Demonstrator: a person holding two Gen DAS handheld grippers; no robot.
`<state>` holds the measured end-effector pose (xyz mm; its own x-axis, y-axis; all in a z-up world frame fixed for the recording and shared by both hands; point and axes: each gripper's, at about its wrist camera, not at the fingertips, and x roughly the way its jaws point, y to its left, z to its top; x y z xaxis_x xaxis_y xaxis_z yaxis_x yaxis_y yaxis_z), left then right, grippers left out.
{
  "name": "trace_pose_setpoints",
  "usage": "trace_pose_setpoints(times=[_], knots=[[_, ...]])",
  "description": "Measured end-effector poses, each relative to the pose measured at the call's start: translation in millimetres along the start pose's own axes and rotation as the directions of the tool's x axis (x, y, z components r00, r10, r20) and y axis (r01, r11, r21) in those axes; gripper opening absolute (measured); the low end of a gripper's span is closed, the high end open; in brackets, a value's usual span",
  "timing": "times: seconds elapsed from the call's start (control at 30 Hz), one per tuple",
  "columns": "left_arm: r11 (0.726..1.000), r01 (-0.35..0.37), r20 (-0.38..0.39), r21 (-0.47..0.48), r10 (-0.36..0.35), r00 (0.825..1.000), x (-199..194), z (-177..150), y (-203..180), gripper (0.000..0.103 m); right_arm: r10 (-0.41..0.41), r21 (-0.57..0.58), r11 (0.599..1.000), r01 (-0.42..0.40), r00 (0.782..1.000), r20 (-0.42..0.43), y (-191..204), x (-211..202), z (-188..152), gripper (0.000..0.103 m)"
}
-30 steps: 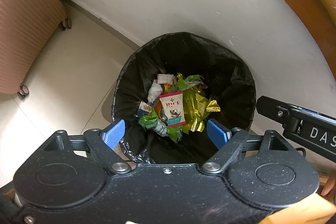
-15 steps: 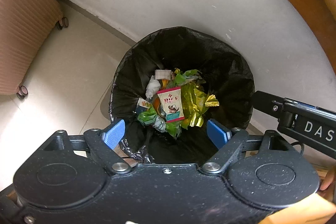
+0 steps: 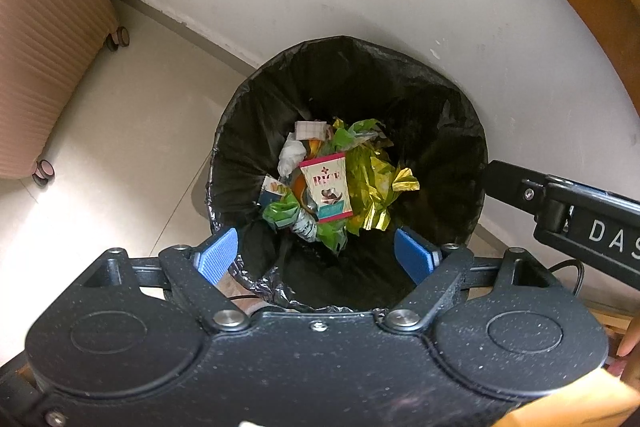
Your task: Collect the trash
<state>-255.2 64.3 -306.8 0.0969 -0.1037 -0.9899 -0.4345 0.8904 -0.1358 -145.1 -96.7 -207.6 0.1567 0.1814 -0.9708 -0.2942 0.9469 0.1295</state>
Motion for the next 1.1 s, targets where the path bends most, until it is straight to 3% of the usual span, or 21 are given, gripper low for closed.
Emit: trace_pose_setpoints(times=[0.53, 1.1], knots=[[0.998, -0.036, -0.018, 0.052, 0.037, 0.999, 4.9, -6.9, -6.1, 0.086, -0.003, 0.007, 1.000, 0.003, 1.000, -0.005, -1.5, -0.7, -2.4, 0.068], [0.998, -0.026, -0.040, 0.051, 0.029, 0.999, 11.5, -6.2, -9.1, 0.088, -0.002, 0.010, 1.000, 0.002, 1.000, -0.012, -6.7, 0.6, -1.2, 0.069]])
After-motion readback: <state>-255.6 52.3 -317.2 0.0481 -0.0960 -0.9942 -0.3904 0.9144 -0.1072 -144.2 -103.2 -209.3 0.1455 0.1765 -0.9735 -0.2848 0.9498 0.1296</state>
